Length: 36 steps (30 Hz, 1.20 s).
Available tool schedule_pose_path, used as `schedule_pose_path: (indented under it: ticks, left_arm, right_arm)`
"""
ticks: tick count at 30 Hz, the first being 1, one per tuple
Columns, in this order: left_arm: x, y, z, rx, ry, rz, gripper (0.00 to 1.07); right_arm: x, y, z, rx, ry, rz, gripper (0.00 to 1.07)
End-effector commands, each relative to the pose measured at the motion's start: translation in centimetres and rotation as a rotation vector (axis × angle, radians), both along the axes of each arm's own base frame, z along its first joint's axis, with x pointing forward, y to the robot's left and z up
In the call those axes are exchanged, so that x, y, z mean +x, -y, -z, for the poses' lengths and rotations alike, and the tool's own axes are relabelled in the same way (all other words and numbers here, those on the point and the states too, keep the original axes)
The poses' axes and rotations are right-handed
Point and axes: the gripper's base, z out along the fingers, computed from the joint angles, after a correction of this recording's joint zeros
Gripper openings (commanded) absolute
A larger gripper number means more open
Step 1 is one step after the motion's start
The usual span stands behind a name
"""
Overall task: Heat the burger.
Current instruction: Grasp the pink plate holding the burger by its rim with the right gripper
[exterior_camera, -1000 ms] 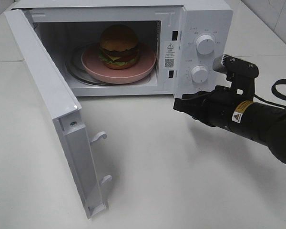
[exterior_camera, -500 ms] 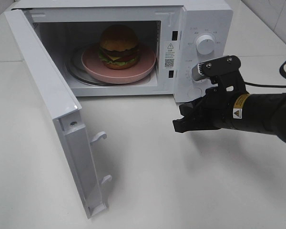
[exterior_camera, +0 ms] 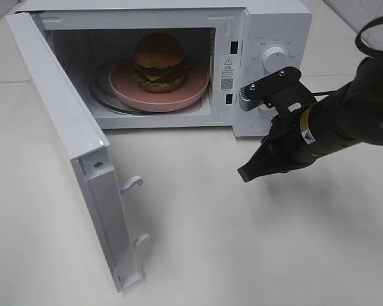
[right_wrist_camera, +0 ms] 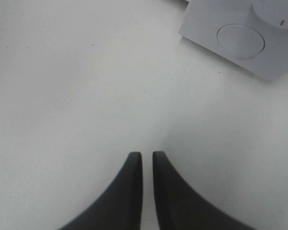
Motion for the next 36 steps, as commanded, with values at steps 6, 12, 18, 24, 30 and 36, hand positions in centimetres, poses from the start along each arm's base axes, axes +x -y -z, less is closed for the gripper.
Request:
schedule_pose_path:
  ticks: [6,12,18,24,30,36]
  left_arm:
    - [0.0,0.0,0.0,-0.007,0.016,-0.004,0.00]
    - [0.0,0.0,0.0,-0.007,0.016,-0.004,0.00]
    - [0.0,0.0,0.0,-0.007,0.016,-0.004,0.00]
    - [0.0,0.0,0.0,-0.007,0.016,-0.004,0.00]
    - [0.0,0.0,0.0,-0.007,0.016,-0.004,0.00]
    - [0.0,0.0,0.0,-0.007,0.016,-0.004,0.00]
  right_arm:
    - [-0.2,-2.3,-2.9,-0.015,-0.182,0.005,0.11]
    - [-0.4,-4.0,-4.3,0.052,-0.244,-0.188,0.15]
    - [-0.5,-4.4,-4.6,0.080,-0.246,-0.237,0.19]
    - [-0.3,-4.5,-4.7,0.060,-0.204,-0.296,0.36]
    - [0.2,-4.7,-5.1,0.043,-0.133,-0.362,0.60]
    - [1.0,-5.3,-6.3,-0.019,-0.028,-0.522,0.65]
